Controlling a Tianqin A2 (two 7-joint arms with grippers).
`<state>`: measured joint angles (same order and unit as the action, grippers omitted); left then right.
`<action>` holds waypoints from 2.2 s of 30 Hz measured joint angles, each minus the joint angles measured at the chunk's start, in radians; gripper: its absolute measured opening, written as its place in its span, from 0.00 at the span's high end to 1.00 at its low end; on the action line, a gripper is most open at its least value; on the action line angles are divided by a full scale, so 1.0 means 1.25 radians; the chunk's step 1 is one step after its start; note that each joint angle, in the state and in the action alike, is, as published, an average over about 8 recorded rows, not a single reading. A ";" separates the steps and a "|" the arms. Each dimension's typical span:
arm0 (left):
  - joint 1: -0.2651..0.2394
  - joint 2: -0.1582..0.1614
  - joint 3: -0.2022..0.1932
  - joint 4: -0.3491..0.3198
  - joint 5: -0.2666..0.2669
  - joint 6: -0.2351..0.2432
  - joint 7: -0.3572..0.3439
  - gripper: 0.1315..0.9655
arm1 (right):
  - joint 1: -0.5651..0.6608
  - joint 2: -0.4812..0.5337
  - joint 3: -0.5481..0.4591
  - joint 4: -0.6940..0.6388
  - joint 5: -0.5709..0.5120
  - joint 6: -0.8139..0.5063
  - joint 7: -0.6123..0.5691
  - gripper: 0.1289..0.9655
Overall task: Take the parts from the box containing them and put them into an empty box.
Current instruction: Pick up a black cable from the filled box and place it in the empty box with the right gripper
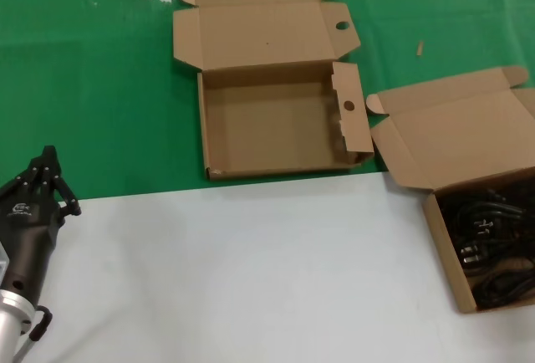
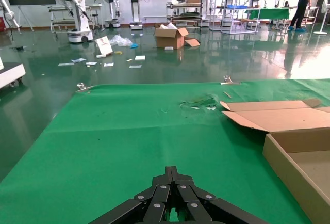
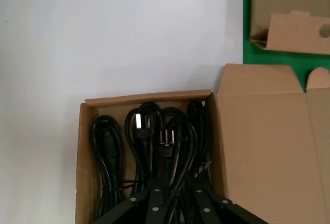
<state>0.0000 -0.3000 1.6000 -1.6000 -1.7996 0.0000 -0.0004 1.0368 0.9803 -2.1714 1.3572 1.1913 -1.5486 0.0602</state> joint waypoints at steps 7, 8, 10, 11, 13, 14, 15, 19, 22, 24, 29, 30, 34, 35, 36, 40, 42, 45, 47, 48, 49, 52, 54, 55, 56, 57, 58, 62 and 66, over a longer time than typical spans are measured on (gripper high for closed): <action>0.000 0.000 0.000 0.000 0.000 0.000 0.000 0.99 | -0.021 -0.025 0.004 -0.053 -0.016 0.028 -0.032 0.84; 0.000 0.000 0.000 0.000 0.000 0.000 0.000 0.99 | -0.024 -0.029 0.004 -0.062 -0.018 0.033 -0.037 0.82; 0.000 0.000 0.000 0.000 0.000 0.000 0.000 0.99 | -0.030 -0.037 0.006 -0.078 -0.021 0.044 -0.047 0.80; 0.000 0.000 0.000 0.000 0.000 0.000 0.000 0.99 | -0.033 -0.041 0.006 -0.086 -0.022 0.050 -0.052 0.80; 0.000 0.000 0.000 0.000 0.000 0.000 0.000 0.99 | -0.039 -0.048 0.008 -0.103 -0.024 0.062 -0.062 0.80; 0.000 0.000 0.000 0.000 0.000 0.000 0.000 0.99 | -0.041 -0.052 0.009 -0.111 -0.025 0.068 -0.067 0.78; 0.000 0.000 0.000 0.000 0.000 0.000 0.000 0.99 | -0.043 -0.056 0.009 -0.120 -0.026 0.074 -0.072 0.75; 0.000 0.000 0.000 0.000 0.000 0.000 0.000 0.99 | -0.048 -0.070 0.011 -0.155 -0.031 0.098 -0.095 0.64; 0.000 0.000 0.000 0.000 0.000 0.000 0.000 0.99 | -0.049 -0.080 0.012 -0.181 -0.034 0.115 -0.115 0.59; 0.000 0.000 0.000 0.000 0.000 0.000 0.000 0.99 | -0.049 -0.086 0.013 -0.196 -0.036 0.126 -0.128 0.58; 0.000 0.000 0.000 0.000 0.000 0.000 0.000 0.99 | -0.052 -0.099 0.016 -0.226 -0.038 0.150 -0.148 0.54; 0.000 0.000 0.000 0.000 0.000 0.000 0.000 0.99 | -0.053 -0.102 0.016 -0.230 -0.038 0.154 -0.151 0.53; 0.000 0.000 0.000 0.000 0.000 0.000 0.000 0.99 | -0.057 -0.109 0.018 -0.249 -0.038 0.168 -0.160 0.57; 0.000 0.000 0.000 0.000 0.000 0.000 0.000 0.99 | -0.057 -0.111 0.019 -0.253 -0.038 0.171 -0.162 0.58; 0.000 0.000 0.000 0.000 0.000 0.000 0.000 0.99 | -0.058 -0.112 0.019 -0.256 -0.037 0.173 -0.164 0.59; 0.000 0.000 0.000 0.000 0.000 0.000 0.000 0.99 | -0.059 -0.114 0.020 -0.266 -0.037 0.179 -0.168 0.63; 0.000 0.000 0.000 0.000 0.000 0.000 0.000 0.99 | -0.060 -0.114 0.021 -0.268 -0.037 0.180 -0.168 0.67; 0.000 0.000 0.000 0.000 0.000 0.000 0.000 0.99 | -0.060 -0.113 0.022 -0.268 -0.036 0.180 -0.167 0.73; 0.000 0.000 0.000 0.000 0.000 0.000 0.000 0.99 | -0.061 -0.113 0.023 -0.266 -0.036 0.180 -0.166 0.77; 0.000 0.000 0.000 0.000 0.000 0.000 0.000 0.99 | -0.061 -0.112 0.024 -0.265 -0.035 0.180 -0.165 0.79; 0.000 0.000 0.000 0.000 0.000 0.000 0.000 0.99 | -0.061 -0.112 0.024 -0.263 -0.035 0.179 -0.164 0.79; 0.000 0.000 0.000 0.000 0.000 0.000 0.000 0.99 | -0.061 -0.109 0.025 -0.256 -0.035 0.177 -0.159 0.79; 0.000 0.000 0.000 0.000 0.000 0.000 0.000 0.99 | -0.061 -0.106 0.026 -0.248 -0.035 0.172 -0.153 0.82; 0.000 0.000 0.000 0.000 0.000 0.000 0.000 0.99 | -0.060 -0.105 0.027 -0.243 -0.035 0.169 -0.149 0.83; 0.000 0.000 0.000 0.000 0.000 0.000 0.000 0.99 | -0.060 -0.102 0.027 -0.237 -0.035 0.165 -0.145 0.84; 0.000 0.000 0.000 0.000 0.000 0.000 0.000 0.99 | -0.059 -0.100 0.028 -0.229 -0.035 0.160 -0.140 0.86; 0.000 0.000 0.000 0.000 0.000 0.000 0.000 0.99 | -0.058 -0.097 0.028 -0.221 -0.035 0.155 -0.135 0.87; 0.000 0.000 0.000 0.000 0.000 0.000 0.000 0.99 | -0.049 -0.086 0.031 -0.180 -0.034 0.128 -0.109 0.90; 0.000 0.000 0.000 0.000 0.000 0.000 0.000 0.99 | -0.030 -0.080 0.035 -0.132 -0.031 0.093 -0.076 0.91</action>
<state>0.0000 -0.3000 1.6001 -1.6000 -1.7997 0.0000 -0.0003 0.9996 0.8798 -2.1277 1.1925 1.1529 -1.4323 -0.0341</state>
